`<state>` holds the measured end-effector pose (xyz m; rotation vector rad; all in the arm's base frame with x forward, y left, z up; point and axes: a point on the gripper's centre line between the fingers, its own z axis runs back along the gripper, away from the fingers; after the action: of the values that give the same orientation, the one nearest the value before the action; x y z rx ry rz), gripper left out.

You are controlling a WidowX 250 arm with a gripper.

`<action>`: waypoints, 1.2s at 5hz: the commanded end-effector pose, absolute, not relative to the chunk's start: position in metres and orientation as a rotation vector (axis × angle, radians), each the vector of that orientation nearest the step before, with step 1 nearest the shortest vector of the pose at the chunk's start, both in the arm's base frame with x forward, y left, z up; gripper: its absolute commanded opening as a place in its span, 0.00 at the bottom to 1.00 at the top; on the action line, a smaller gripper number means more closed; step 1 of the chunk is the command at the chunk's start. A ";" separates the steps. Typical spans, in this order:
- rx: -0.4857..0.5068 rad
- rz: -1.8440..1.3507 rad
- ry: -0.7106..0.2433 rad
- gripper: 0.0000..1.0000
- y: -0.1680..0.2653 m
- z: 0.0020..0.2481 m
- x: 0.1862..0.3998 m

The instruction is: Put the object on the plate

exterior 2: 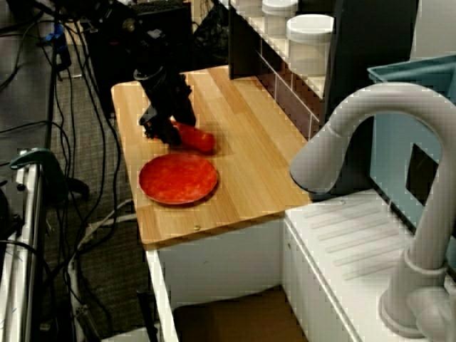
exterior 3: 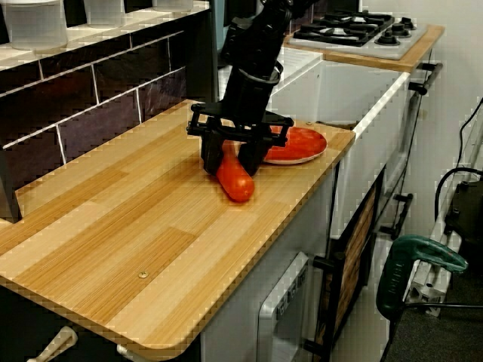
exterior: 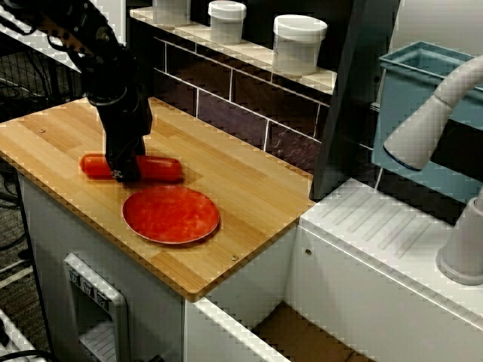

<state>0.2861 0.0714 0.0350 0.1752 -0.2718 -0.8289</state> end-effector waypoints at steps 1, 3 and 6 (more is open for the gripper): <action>0.179 -0.835 -0.345 0.00 0.076 0.086 0.291; 0.151 -0.879 -0.420 0.00 0.059 0.127 0.274; 0.199 -0.984 -0.445 0.00 -0.005 0.113 0.264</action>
<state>0.2637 -0.0075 0.1064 0.1847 -0.4225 -0.9843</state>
